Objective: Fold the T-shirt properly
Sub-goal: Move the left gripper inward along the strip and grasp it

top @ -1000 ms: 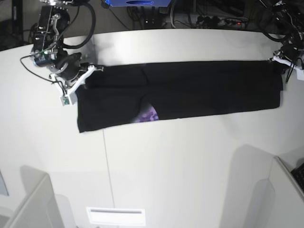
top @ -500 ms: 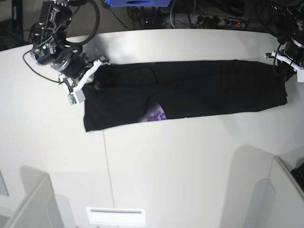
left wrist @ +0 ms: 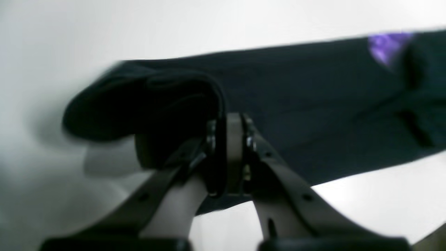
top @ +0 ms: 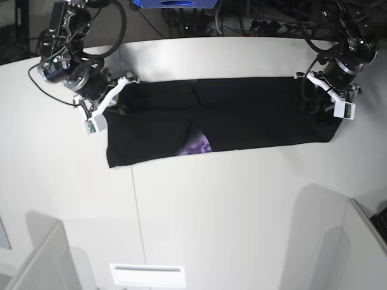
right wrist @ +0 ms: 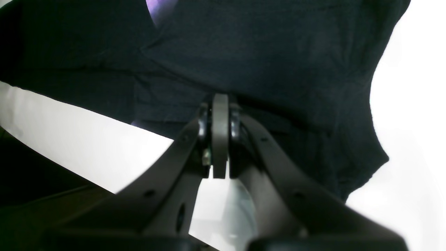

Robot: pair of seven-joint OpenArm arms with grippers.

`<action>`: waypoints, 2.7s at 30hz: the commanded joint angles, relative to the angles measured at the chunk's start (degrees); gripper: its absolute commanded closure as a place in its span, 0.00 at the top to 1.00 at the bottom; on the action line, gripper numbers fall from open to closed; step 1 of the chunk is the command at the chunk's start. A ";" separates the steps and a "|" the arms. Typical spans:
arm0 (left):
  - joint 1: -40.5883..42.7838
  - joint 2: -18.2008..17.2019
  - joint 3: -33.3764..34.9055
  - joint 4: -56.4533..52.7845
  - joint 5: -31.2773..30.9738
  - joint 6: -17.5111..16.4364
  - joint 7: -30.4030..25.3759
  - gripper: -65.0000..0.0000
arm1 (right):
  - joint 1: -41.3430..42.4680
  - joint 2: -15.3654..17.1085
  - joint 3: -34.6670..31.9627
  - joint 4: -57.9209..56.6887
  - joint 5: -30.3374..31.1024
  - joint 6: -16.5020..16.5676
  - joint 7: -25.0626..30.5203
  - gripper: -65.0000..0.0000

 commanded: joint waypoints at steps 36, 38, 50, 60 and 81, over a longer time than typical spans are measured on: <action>-3.36 -0.61 25.24 2.12 -1.46 8.46 -1.62 0.00 | 2.31 0.47 0.24 -1.20 1.02 0.32 1.26 0.00; -3.36 -0.61 25.24 2.03 -1.46 8.46 -1.62 0.00 | 2.66 0.47 0.24 -1.20 1.02 0.32 1.26 0.00; -3.36 -0.52 26.82 2.03 -1.28 8.55 -1.62 0.00 | 3.63 0.30 0.15 -1.28 1.02 0.32 1.17 0.00; -3.36 -0.52 27.97 1.77 -1.20 8.55 -1.62 0.00 | 3.63 0.30 0.24 -1.28 1.02 0.32 1.00 0.00; -1.86 -0.52 28.50 1.77 -1.46 8.55 -1.62 0.00 | 3.63 0.21 0.24 -1.28 1.02 0.32 0.82 0.00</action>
